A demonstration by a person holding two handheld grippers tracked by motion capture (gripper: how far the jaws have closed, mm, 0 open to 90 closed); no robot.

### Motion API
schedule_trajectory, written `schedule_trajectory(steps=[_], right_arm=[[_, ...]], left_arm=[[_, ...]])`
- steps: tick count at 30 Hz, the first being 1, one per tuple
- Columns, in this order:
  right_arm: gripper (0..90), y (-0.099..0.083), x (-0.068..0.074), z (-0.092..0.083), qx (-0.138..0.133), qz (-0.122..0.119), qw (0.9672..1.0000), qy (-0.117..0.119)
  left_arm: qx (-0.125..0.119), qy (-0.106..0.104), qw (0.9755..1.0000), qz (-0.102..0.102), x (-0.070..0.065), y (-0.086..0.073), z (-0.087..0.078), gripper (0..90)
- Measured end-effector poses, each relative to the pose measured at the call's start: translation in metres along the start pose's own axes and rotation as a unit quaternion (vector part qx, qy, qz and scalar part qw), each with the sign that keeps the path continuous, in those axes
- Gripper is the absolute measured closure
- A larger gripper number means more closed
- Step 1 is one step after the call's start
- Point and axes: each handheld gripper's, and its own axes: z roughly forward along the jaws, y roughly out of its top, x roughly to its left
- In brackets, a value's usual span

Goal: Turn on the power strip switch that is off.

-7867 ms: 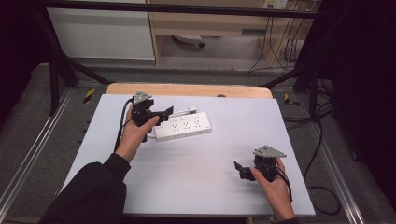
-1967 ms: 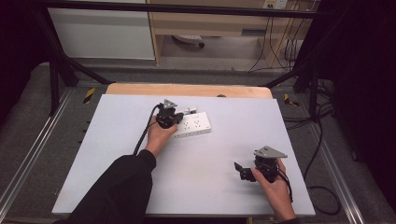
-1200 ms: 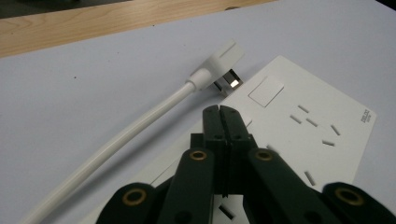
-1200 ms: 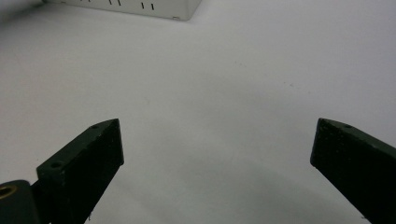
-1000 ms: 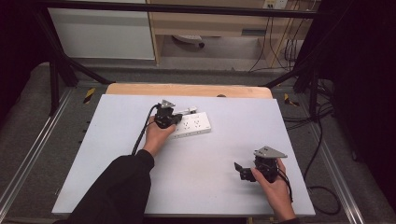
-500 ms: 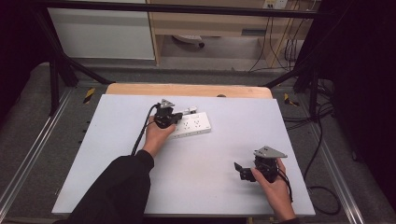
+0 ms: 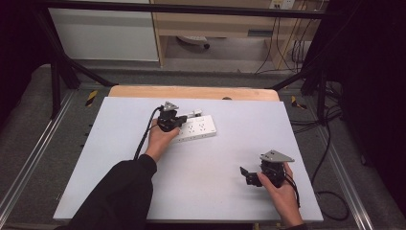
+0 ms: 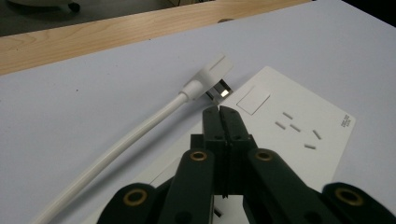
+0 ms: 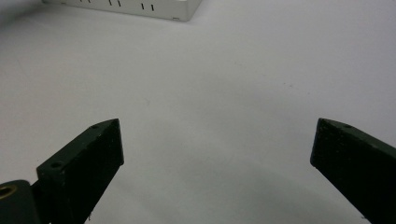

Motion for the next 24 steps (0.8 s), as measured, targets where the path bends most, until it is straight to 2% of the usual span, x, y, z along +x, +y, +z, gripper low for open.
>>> schedule_trajectory(steps=[4, 10, 13, 17, 19, 24], right_arm=[[3.1, 0.0, 0.0, 0.0, 0.001, 0.001, 1.0, 0.001], [3.1, 0.0, 0.0, 0.0, 0.0, 0.001, 1.0, 0.0], [3.1, 0.0, 0.0, 0.0, 0.0, 0.0, 1.0, 0.001], [3.1, 0.0, 0.0, 0.0, 0.001, -0.001, 1.0, 0.0], [3.1, 0.0, 0.001, 0.0, 0.002, 0.001, 1.0, 0.001], [3.1, 0.0, 0.001, 0.001, 0.002, 0.0, 1.0, 0.0]], left_arm=[[-0.002, 0.001, 1.0, -0.004, 0.0, 0.0, -0.001, 89.8], [-0.007, 0.008, 0.9999, -0.003, -0.001, 0.001, -0.004, 81.6], [-0.008, 0.012, 0.9999, -0.005, 0.0, 0.002, -0.005, 72.9], [-0.002, 0.02, 0.9996, -0.02, 0.001, 0.003, -0.007, 59.6], [0.001, 0.025, 0.9995, -0.017, 0.0, 0.003, -0.007, 50.4], [-0.001, 0.025, 0.9994, -0.022, -0.002, 0.005, -0.01, 36.4]])
